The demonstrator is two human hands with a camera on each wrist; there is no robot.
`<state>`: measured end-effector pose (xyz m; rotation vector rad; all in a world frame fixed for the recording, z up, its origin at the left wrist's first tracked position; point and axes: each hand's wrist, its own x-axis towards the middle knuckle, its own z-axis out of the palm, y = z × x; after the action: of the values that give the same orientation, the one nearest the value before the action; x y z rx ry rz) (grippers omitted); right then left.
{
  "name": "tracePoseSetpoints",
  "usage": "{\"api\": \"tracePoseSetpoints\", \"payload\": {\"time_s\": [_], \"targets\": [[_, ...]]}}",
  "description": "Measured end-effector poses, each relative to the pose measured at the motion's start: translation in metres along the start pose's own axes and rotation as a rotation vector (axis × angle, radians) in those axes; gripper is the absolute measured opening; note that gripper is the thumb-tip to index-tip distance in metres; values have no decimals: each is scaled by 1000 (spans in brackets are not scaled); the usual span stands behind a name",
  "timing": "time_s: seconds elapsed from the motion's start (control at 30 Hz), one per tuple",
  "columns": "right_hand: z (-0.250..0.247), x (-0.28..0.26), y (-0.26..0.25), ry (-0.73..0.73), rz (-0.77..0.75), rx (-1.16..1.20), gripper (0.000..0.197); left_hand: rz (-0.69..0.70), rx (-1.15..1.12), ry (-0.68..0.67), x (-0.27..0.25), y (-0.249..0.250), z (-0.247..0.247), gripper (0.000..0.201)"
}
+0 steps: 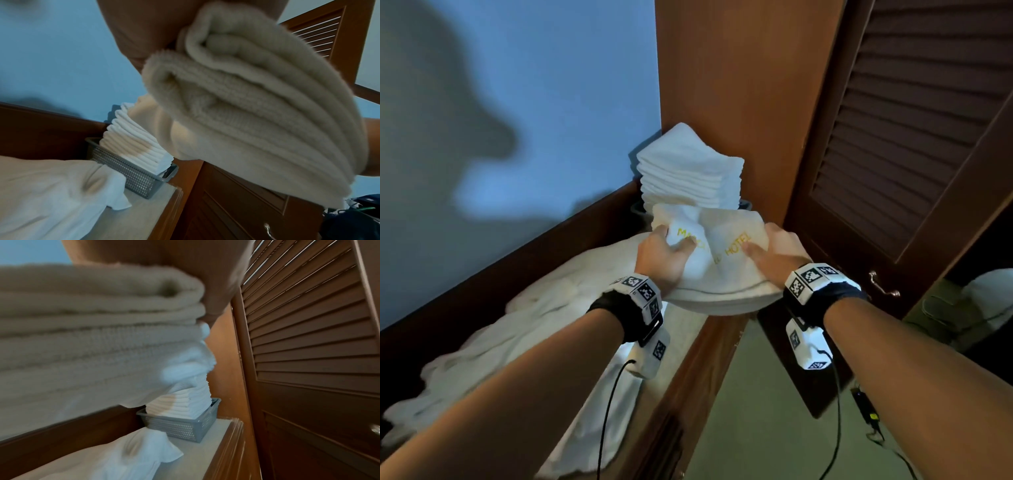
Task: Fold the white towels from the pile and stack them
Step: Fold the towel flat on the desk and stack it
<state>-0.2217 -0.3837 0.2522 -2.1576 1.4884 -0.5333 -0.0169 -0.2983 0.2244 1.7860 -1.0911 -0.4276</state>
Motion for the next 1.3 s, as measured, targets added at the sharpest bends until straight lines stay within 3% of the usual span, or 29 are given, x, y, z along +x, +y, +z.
{"api": "tracePoseSetpoints", "payload": {"time_s": [0.13,0.23,0.37,0.47,0.77,1.03,1.13,1.23,1.3], "targets": [[-27,77,6,37,-18,-32,43,33,-19,-1,66,26,25,63],[-44,132,9,74,-40,-48,38,51,-77,20,107,47,39,49],[-57,208,10,98,-93,-102,42,66,-63,31,166,66,56,47],[-61,269,15,103,-149,-135,45,51,-16,54,214,69,72,31],[-59,477,10,33,-361,-147,41,15,-5,208,344,70,136,20],[-44,608,-30,29,-605,68,33,-31,-110,448,434,69,156,26],[-19,637,-19,-40,-610,158,26,-182,-244,474,441,53,169,32],[25,659,16,-309,-492,-40,29,-475,-356,363,431,22,194,45],[45,669,38,-432,-415,-146,28,-556,-413,336,426,10,206,40]]}}
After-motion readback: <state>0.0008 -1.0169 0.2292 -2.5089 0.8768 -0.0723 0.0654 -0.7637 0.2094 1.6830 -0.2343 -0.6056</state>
